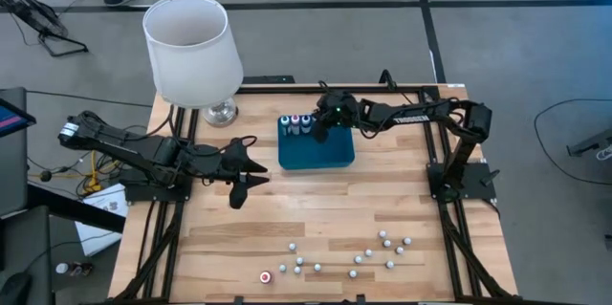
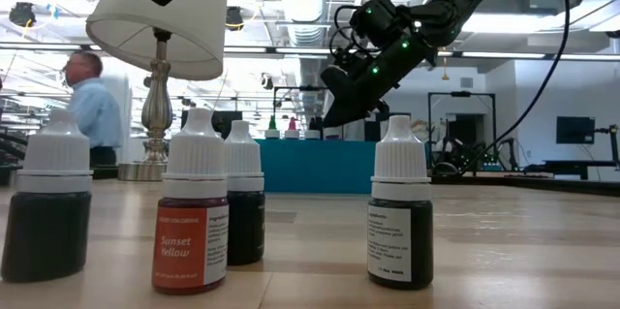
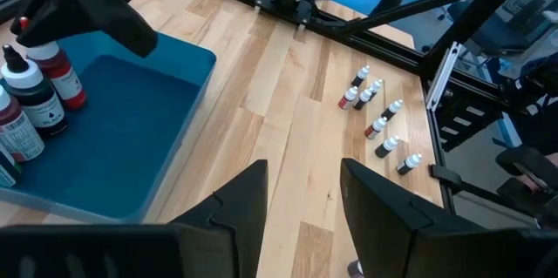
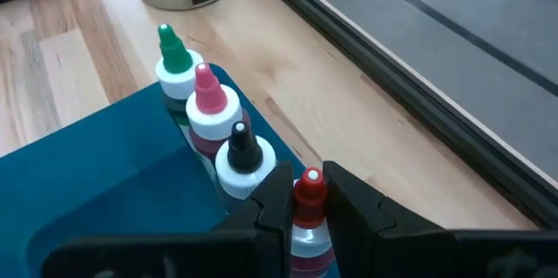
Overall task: Pick & Place food coloring
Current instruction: Put the large red food coloring bottle into the bin, then put the large orange food coloring bottle into the bin
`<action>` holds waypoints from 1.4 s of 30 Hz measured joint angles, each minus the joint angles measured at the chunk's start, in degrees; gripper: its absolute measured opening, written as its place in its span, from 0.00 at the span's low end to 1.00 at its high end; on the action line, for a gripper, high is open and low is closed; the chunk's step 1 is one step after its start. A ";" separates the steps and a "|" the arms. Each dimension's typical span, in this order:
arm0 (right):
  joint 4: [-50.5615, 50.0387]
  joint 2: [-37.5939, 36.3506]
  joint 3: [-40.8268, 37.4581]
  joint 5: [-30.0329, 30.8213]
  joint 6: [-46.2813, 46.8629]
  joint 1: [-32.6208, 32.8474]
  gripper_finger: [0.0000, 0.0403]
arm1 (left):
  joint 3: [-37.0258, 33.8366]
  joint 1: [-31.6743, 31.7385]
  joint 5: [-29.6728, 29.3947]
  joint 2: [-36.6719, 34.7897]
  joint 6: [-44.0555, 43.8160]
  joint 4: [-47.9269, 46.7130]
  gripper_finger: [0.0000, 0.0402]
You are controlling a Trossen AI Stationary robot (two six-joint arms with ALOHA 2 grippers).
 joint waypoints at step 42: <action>-1.36 -1.07 -0.02 -0.13 0.24 -0.32 0.39 | 0.00 0.00 -0.28 -0.01 0.36 0.02 0.34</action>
